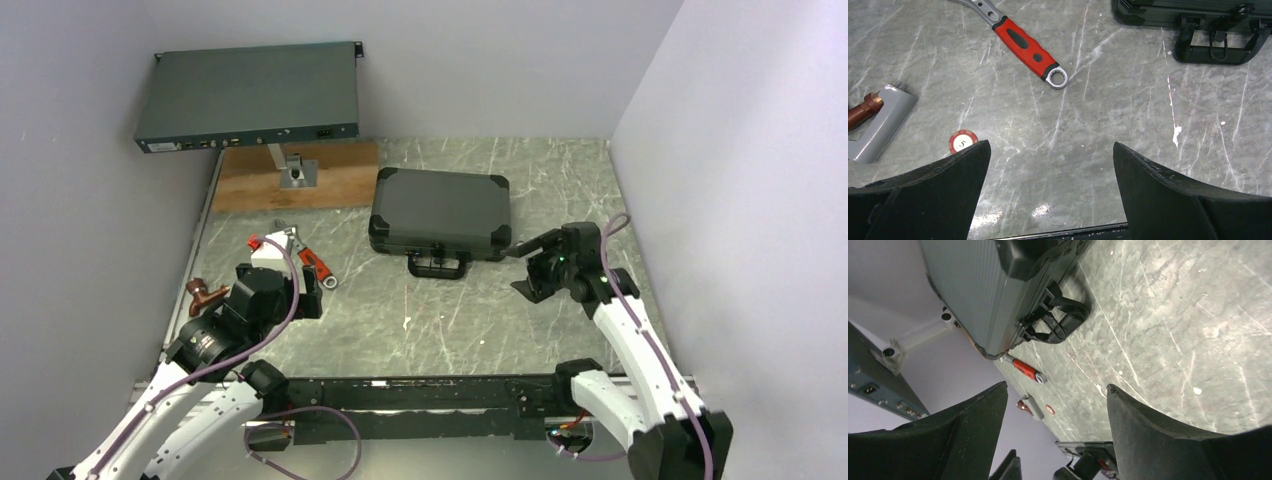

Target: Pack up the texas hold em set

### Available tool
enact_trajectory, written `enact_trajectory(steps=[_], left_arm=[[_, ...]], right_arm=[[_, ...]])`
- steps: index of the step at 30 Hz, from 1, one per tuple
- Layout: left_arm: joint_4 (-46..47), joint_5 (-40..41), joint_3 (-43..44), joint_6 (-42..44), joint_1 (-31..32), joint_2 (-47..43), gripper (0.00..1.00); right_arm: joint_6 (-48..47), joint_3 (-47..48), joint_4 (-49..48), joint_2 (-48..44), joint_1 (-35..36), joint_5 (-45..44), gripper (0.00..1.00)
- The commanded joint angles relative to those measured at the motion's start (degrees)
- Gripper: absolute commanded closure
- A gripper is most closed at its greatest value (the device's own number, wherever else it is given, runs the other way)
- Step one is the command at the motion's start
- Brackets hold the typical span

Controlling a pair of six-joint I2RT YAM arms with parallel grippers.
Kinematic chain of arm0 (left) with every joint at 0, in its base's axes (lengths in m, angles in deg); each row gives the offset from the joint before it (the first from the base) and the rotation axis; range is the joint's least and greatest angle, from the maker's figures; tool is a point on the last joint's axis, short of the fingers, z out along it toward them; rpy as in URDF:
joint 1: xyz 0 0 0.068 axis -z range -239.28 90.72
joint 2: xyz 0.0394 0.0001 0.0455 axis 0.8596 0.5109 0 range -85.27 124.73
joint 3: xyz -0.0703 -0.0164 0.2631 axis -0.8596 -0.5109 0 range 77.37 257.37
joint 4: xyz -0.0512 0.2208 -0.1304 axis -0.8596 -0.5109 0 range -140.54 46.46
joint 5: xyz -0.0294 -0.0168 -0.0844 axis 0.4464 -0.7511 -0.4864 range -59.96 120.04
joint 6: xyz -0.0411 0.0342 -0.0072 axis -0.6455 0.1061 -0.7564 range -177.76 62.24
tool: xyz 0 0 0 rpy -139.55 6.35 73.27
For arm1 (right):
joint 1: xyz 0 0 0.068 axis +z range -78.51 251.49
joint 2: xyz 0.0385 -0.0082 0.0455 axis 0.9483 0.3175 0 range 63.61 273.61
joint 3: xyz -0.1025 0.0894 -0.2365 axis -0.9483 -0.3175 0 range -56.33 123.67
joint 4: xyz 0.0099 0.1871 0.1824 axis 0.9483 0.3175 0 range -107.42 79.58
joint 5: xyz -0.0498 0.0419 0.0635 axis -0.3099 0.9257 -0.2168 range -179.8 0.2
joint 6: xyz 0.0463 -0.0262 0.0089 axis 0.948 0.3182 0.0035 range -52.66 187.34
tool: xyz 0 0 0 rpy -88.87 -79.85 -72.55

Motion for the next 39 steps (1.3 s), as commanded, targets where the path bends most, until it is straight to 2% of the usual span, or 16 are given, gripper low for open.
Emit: enact_trajectory(steps=[1,8,13,15,16,18,19,21,22,25,32,39], left_arm=[[2.42,-0.77,-0.14,0.94,-0.24,-0.54,0.01],[2.29,-0.37,-0.23,0.74,-0.24,-1.06,0.01],[3.49,-0.7,-0.34,2.37,-0.24,-0.37,0.01],[5.51,-5.61,1.33,6.56,-0.24,1.18,0.01],[7.75,-10.39,2.41,8.34,-0.24,2.65,0.01],[10.53,-14.34,5.73,9.4,-0.24,7.67,0.01],[11.28,-16.4,7.85,9.95,-0.24,11.03,0.01],[11.82,-19.32,13.05,11.23,-0.28,18.29,0.01],[12.29,-20.34,15.2,11.65,-0.25,21.41,0.03],[15.07,-21.79,20.33,13.68,-0.24,29.39,0.05],[16.46,-23.97,31.8,17.07,-0.24,45.23,0.06],[17.64,-26.48,37.74,17.08,-1.34,55.68,0.08]], right_arm=[[-4.29,-0.21,7.3,-6.67,-0.25,-4.37,0.25],[-15.6,6.51,6.22,-5.42,-0.27,-7.87,0.34],[-23.77,14.91,-1.53,2.91,-0.25,-4.57,0.52],[-26.22,20.02,-3.04,8.61,-0.15,-3.35,0.59],[-27.16,22.72,-3.19,11.56,-0.14,-3.07,0.64],[-28.6,27.12,-3.08,17.06,-0.16,-2.68,0.72],[-29.29,28.72,-3.5,19.44,-0.14,-2.34,0.79],[-29.79,30.97,-4.8,23.65,-0.23,-1.36,0.87],[-29.99,31.73,-5.09,25.55,-0.19,-1.4,0.91],[-30.71,32.76,-5.52,30.99,-0.23,-1.75,0.99],[-34.05,29.03,-5.19,41.28,-0.27,0.24,1.0],[-35.53,19.87,-5.11,41.31,-0.17,-0.5,1.0]])
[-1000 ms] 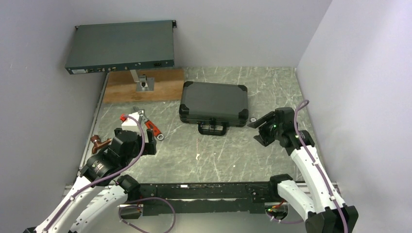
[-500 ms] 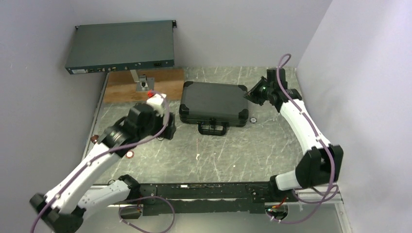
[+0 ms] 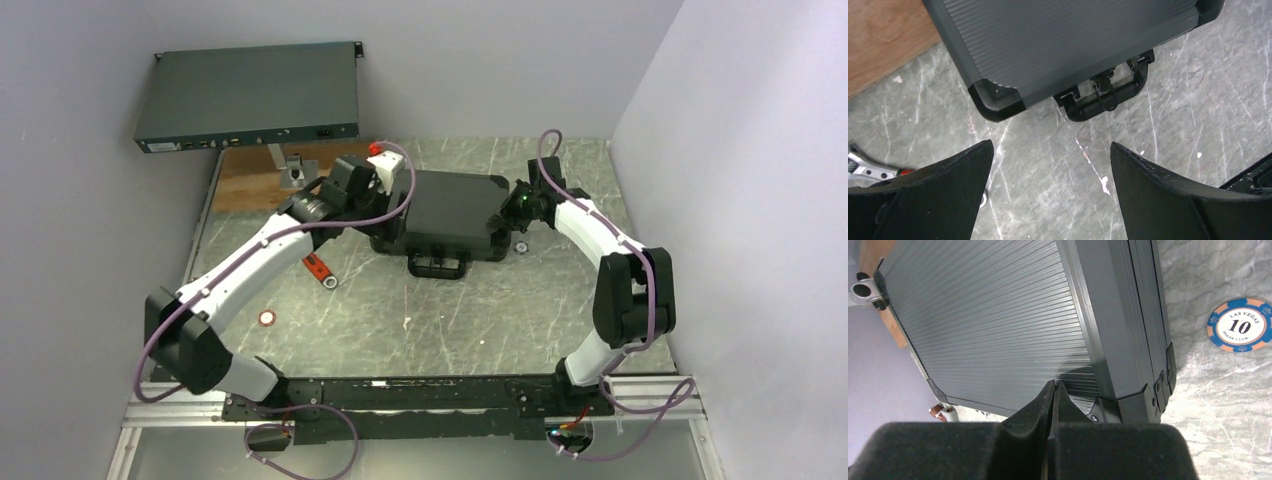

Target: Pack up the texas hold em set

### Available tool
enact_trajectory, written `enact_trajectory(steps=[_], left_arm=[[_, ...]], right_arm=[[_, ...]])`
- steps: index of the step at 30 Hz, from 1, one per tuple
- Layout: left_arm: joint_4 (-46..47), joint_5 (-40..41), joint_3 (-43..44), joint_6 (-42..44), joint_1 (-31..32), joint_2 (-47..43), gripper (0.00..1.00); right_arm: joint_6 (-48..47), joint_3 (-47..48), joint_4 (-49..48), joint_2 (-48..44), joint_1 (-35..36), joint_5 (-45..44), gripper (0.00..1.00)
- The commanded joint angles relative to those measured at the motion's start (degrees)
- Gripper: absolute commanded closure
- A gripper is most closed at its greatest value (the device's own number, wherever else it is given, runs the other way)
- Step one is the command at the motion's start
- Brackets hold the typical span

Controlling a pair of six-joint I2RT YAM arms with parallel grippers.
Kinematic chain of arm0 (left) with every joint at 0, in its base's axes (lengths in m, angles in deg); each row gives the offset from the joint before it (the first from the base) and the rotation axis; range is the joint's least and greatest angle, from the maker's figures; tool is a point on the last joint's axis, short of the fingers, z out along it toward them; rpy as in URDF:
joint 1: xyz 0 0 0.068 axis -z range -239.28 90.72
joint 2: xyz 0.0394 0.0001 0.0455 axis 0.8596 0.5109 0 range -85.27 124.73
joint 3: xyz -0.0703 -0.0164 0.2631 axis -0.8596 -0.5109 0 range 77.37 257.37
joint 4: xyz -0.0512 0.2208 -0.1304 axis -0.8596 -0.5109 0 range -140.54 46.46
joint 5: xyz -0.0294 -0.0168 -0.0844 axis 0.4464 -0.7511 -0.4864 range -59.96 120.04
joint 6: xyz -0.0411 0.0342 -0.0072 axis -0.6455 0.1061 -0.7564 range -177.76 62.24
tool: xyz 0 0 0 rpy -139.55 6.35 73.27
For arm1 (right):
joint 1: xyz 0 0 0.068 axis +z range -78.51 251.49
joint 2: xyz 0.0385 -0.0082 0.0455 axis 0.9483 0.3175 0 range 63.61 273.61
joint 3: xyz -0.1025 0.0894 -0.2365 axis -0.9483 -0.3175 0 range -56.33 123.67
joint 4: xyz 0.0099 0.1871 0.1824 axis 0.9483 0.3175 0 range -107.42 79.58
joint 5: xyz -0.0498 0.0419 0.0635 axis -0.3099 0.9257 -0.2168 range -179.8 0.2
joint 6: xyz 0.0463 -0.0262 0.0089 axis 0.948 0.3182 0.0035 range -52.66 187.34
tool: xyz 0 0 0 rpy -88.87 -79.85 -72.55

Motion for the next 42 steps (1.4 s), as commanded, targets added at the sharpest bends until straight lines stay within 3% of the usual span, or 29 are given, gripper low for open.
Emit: enact_trajectory(steps=[1,11,16,21,25,28,31,37,42], left_arm=[[2.29,-3.36,5.15,1.33,-1.15,4.64,0.08],[2.9,-7.11,9.37,1.88,-5.46,18.16,0.11],[4.92,-8.45,5.59,1.29,-7.03,21.19,0.18],[8.34,-9.48,-0.59,0.49,-7.19,19.56,0.28],[10.33,-9.35,-6.02,0.35,-7.21,16.73,0.31],[11.57,-9.32,-9.03,0.61,-7.19,15.09,0.32],[12.23,-9.53,-11.2,1.11,-7.21,13.73,0.33],[12.76,-8.95,-14.23,3.27,-7.19,11.4,0.34],[14.34,-9.29,-17.65,4.28,-7.19,9.15,0.34]], right_arm=[[-3.73,-6.83,4.3,0.4,-0.1,-2.56,1.0],[-6.08,-5.01,8.12,-3.65,-0.04,-4.3,1.0],[-5.96,-7.1,7.05,-9.56,2.11,-4.35,1.0],[-5.11,-11.22,3.14,-14.14,9.57,-6.55,0.99],[-1.37,-12.52,2.34,-12.74,15.33,-7.34,0.9],[-0.13,-11.88,1.48,-10.01,18.36,-6.2,0.65],[2.14,-11.4,-0.37,-6.9,19.97,-4.03,0.51],[14.24,-17.36,-12.95,-6.34,21.05,-1.94,0.49],[25.41,-23.65,-25.0,-8.28,24.19,-6.91,0.5]])
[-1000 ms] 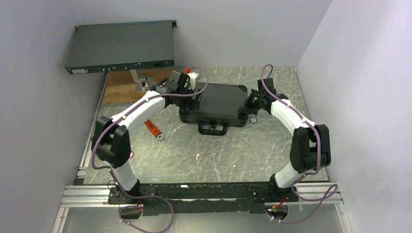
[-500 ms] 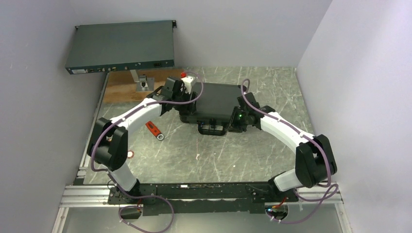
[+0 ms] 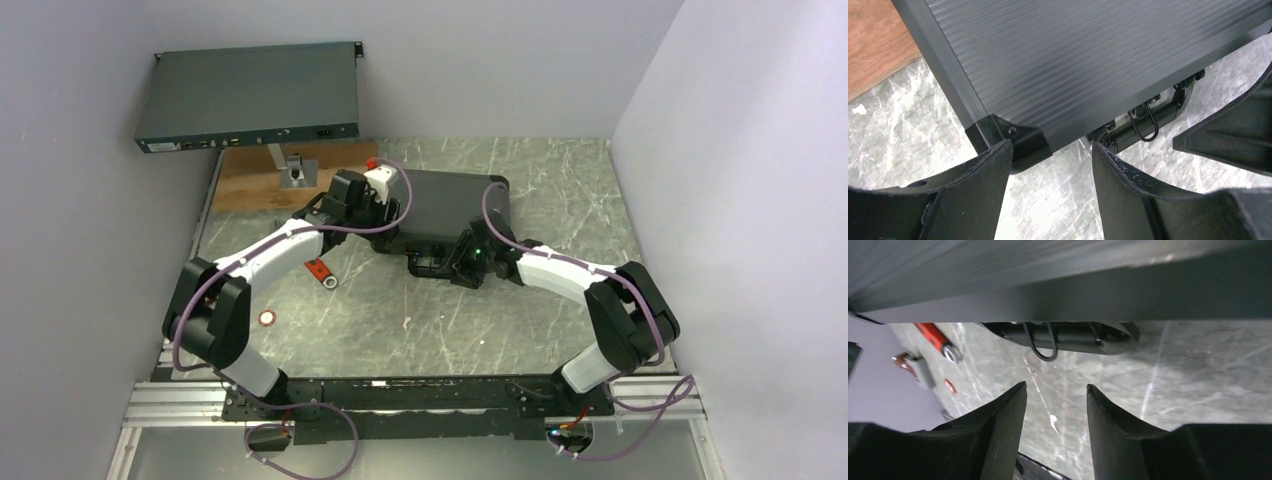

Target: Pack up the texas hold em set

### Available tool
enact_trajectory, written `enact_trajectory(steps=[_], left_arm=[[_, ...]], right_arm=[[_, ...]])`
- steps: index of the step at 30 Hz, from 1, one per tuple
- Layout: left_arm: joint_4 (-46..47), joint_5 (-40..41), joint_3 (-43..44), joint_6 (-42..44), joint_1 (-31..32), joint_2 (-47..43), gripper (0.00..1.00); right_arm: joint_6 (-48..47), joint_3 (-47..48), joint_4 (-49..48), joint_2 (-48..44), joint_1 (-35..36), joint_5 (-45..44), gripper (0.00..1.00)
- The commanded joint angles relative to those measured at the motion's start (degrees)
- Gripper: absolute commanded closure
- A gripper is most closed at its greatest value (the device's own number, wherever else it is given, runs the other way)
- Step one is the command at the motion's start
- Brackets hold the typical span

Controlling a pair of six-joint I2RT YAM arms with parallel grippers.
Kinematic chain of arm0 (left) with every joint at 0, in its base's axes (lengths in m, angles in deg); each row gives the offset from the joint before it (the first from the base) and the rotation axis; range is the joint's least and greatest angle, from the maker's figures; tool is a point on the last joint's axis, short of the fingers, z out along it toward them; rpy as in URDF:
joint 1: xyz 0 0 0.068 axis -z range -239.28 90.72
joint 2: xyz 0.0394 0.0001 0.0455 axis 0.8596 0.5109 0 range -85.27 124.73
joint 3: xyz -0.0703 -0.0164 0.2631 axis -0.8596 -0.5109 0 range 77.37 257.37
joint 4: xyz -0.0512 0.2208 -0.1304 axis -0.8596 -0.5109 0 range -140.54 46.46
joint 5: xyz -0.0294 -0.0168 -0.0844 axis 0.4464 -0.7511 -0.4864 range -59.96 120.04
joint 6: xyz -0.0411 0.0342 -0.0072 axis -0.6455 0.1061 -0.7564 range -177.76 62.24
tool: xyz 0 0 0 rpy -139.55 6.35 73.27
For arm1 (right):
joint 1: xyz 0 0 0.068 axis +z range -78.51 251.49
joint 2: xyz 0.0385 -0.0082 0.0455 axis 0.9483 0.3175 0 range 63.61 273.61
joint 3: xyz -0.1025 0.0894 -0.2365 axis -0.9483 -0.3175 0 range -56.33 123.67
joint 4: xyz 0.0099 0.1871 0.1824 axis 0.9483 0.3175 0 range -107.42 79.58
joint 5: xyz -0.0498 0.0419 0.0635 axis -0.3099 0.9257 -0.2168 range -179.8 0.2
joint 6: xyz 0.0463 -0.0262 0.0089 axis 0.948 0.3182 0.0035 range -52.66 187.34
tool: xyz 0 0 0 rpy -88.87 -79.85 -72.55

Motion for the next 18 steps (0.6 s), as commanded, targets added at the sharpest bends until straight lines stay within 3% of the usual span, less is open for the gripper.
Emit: enact_trajectory(steps=[1,6,14,18], left_arm=[[-8.26,-0.07,-5.19,1.13,-0.07,-0.85,0.34],[-7.64,0.17,-6.23,0.59,-0.09,-1.52,0.35],[-8.18,-0.2,-5.77,-0.14,-0.06,-2.28,0.35],[-8.83,-0.24,-5.31,0.08,-0.06,-2.31,0.35]], right_arm=[[13.37,-3.92,-12.12,-1.97,2.98,-4.1,0.5],[15.8,-2.6,-13.18,-0.47,4.19,-6.68,0.56],[19.75,-1.6,-0.49,-3.19,6.29,-14.72,0.64],[23.5,-5.57,-3.26,-6.46,7.63,-17.88,0.69]])
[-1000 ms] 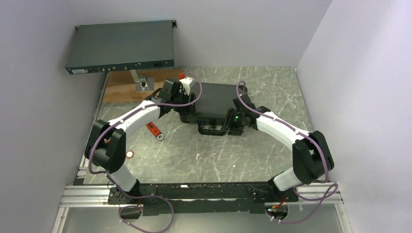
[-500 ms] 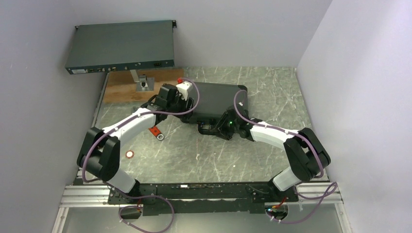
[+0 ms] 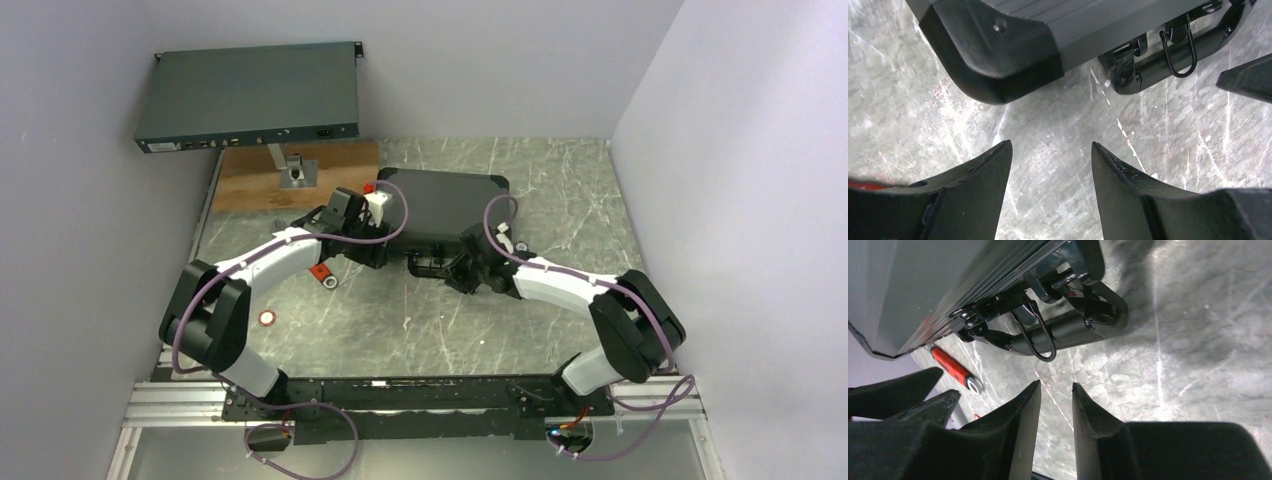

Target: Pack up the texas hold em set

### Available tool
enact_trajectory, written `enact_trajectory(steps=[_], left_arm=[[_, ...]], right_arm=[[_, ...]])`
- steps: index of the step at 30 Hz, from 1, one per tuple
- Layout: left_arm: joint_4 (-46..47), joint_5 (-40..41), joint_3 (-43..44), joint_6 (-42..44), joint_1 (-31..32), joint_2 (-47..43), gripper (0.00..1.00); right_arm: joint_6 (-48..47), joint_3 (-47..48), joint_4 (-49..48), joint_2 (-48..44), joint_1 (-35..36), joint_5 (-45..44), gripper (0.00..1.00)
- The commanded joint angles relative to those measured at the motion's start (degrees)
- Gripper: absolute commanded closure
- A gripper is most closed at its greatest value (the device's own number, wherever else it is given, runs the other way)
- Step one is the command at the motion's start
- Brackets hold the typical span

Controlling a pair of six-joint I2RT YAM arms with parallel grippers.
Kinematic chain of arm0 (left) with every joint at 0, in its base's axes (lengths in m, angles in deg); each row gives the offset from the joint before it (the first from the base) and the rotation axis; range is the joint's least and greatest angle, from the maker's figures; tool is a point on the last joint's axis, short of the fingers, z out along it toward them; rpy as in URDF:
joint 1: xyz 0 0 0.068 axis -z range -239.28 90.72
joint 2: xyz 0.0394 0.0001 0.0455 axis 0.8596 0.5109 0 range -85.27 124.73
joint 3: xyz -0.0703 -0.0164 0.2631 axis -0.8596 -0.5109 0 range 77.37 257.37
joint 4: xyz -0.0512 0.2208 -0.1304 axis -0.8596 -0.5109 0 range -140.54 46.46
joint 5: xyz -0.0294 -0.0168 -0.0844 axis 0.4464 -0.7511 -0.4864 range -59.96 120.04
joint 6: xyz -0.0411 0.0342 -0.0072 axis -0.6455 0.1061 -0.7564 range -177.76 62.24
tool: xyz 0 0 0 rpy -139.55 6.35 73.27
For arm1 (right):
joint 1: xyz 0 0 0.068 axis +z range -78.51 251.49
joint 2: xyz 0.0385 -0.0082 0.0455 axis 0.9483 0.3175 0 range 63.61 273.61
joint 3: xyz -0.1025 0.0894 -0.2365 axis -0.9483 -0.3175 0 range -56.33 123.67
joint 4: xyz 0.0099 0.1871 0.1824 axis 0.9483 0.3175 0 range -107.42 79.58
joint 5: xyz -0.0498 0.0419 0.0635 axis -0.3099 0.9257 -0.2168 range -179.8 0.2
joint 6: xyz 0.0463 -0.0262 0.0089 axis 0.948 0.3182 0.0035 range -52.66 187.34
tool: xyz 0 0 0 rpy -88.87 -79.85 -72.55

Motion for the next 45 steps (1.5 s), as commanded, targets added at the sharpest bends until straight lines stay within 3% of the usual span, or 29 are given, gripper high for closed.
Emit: enact_trajectory(steps=[1,6,18,29,40,45], left_arm=[[-1.98,-0.27,0.7,-0.46,-0.06,-0.18,0.35],[-2.73,-0.27,1.8,-0.31,-0.06,0.17,0.35],[-6.93,1.27,6.57,-1.68,-0.02,-6.37,0.32],[-12.51,6.78,20.04,-2.81,-0.11,7.89,0.33],[-9.33,5.62,12.38,-4.02,-0.16,10.17,0.35],[-8.59,5.62,9.84,-4.4,-0.12,8.94,0.35]], right_arm=[[5.4,-2.41,-0.39,-4.13,2.23,-6.49,0.69],[5.77,-0.84,-4.02,-2.38,7.35,-14.03,0.69],[19.88,-2.68,-4.42,-2.52,10.92,-26.84,0.69],[32.74,-2.32,-2.01,1.34,14.56,-33.41,0.66],[40.37,0.09,2.88,5.84,15.31,-35.07,0.67],[41.6,-0.11,-0.23,8.67,15.55,-35.13,0.69]])
